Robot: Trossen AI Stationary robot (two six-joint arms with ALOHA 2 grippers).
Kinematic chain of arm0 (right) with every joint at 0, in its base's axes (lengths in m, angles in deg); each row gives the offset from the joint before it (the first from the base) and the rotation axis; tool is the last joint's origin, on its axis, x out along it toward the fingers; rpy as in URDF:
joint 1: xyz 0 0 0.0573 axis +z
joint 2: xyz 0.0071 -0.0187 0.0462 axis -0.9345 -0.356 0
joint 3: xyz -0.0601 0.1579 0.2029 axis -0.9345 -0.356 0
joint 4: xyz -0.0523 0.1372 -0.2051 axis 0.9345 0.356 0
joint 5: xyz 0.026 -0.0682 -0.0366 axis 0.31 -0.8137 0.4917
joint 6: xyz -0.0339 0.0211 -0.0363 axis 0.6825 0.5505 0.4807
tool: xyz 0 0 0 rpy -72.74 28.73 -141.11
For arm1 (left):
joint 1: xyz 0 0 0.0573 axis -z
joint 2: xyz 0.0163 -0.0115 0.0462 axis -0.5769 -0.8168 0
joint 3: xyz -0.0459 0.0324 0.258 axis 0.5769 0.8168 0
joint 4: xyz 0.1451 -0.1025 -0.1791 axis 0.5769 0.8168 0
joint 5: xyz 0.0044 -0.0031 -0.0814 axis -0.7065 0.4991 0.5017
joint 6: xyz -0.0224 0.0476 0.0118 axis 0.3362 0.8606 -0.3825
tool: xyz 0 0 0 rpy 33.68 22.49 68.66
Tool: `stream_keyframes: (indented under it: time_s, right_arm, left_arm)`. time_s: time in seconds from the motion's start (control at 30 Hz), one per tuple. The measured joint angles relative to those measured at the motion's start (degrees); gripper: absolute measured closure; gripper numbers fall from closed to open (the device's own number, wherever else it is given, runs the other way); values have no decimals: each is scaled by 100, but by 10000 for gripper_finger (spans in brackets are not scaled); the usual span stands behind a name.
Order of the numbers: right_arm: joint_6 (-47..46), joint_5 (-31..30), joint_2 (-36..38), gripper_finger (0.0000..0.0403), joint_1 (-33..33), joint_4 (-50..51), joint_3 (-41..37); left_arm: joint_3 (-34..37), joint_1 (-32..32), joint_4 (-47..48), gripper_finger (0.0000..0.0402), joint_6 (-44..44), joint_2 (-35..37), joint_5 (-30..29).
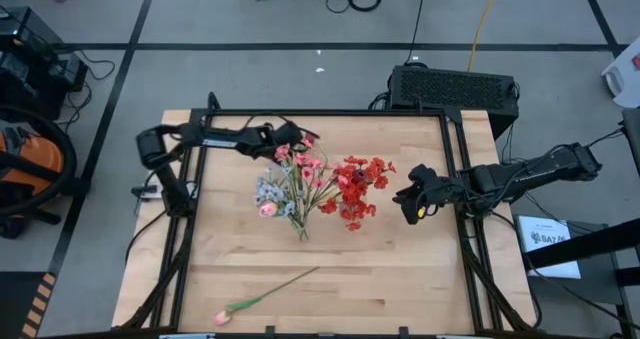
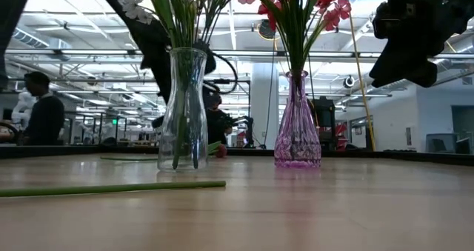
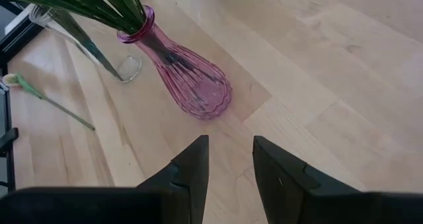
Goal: Sort flowers into vase by color
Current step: Put the dark red flower into the purple vase
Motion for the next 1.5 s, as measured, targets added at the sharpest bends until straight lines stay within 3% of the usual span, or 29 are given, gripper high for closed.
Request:
stream_keyframes:
  time_s: [0.33,0.4,0.53,0.73,0.93,1.23,1.5]
  right_arm:
    - [-25,20,0,293,0,2,0]
    - [-29,20,0,293,0,3,0]
    - [-40,19,0,293,1,-10,0]
    - [-152,1,0,293,2,-48,0]
    - [-300,-138,-11,293,0,-48,0]
    - [-704,-106,-11,293,2,67,0]
    - [-1254,-105,-11,293,1,471,0]
  left_arm:
    - [-360,9,589,252,143,-772,-288]
    - [-360,7,695,279,140,-776,-317]
    - [-353,-117,1092,374,245,-602,-337]
    - [-262,-475,2123,391,284,-7,-624]
    - [-277,-739,2749,396,431,1168,-782]
    - [-295,-825,3207,398,433,3792,-1324]
    - [-301,-101,2581,398,335,5879,-1079]
